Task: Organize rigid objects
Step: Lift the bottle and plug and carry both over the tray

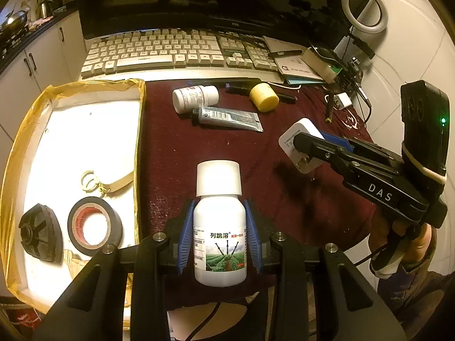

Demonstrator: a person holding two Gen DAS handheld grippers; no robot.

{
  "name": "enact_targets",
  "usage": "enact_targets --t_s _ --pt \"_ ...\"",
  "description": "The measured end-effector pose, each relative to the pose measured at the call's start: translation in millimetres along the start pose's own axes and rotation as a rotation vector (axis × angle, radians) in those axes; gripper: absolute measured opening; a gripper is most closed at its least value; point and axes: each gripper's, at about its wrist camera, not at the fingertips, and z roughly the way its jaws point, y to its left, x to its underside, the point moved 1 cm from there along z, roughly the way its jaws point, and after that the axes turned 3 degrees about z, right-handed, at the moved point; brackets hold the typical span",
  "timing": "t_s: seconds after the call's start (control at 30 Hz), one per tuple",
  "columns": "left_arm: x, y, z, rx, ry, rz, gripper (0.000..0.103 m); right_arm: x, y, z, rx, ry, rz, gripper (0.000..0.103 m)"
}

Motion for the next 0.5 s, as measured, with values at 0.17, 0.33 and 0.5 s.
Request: enact_targets --t_s 0.17,0.33,0.5 --pt "-2 6 -6 -0.012 -0.010 -0.015 0.032 -3 5 1 -0.006 -0.002 -0.010 0.024" --pt "-5 19 -21 -0.045 -0.042 -0.040 0.032 -12 19 3 -0.029 -0.014 -0.040 0.024" --pt "-5 37 -33 -0.084 -0.064 -0.078 0.032 -16 29 8 -0.057 -0.014 -0.056 0.024"
